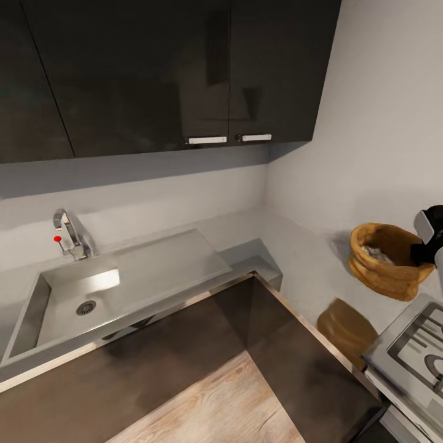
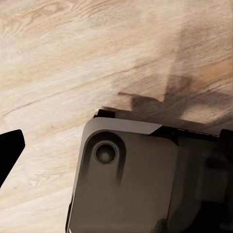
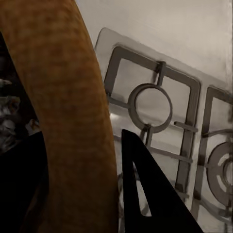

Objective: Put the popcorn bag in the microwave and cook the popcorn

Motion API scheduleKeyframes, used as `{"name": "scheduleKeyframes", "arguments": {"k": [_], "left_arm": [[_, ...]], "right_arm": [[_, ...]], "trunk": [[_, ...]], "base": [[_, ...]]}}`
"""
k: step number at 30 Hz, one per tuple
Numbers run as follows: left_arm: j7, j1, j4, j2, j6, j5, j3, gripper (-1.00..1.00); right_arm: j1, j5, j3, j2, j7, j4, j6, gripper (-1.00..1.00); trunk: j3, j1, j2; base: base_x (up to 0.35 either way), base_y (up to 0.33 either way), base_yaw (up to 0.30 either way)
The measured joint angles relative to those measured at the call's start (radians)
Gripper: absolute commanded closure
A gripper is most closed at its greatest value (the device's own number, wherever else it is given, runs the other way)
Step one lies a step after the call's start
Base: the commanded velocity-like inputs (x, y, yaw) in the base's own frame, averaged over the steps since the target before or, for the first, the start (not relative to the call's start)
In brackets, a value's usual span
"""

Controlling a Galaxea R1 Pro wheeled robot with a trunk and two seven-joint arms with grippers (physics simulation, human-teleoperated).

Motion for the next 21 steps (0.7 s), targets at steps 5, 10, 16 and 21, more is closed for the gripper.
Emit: {"name": "scheduleKeyframes", "arguments": {"k": [5, 10, 16, 21], "left_arm": [[0.000, 0.000, 0.000, 0.000, 0.000, 0.000, 0.000, -1.00], [0.000, 0.000, 0.000, 0.000, 0.000, 0.000, -0.001, -1.00], [0.000, -0.001, 0.001, 0.000, 0.000, 0.001, 0.000, -1.00], [0.000, -0.001, 0.001, 0.000, 0.000, 0.001, 0.000, -1.00]], "right_arm": [[0.009, -0.004, -0.058, 0.000, -0.062, -0.020, 0.000, 1.00], [0.010, -0.007, -0.062, 0.000, -0.063, -0.022, 0.000, 1.00], [0.011, -0.008, -0.063, 0.002, -0.062, -0.022, 0.000, 1.00], [0.011, -0.019, -0.066, 0.072, -0.063, -0.023, -0.003, 1.00]], "trunk": [[0.000, 0.000, 0.000], [0.000, 0.001, 0.000], [0.000, 0.001, 0.000], [-0.002, 0.001, 0.000]], "base": [[0.000, 0.000, 0.000], [-0.210, 0.009, 0.000], [-0.336, 0.087, -0.059], [-0.341, 0.107, -0.259]]}}
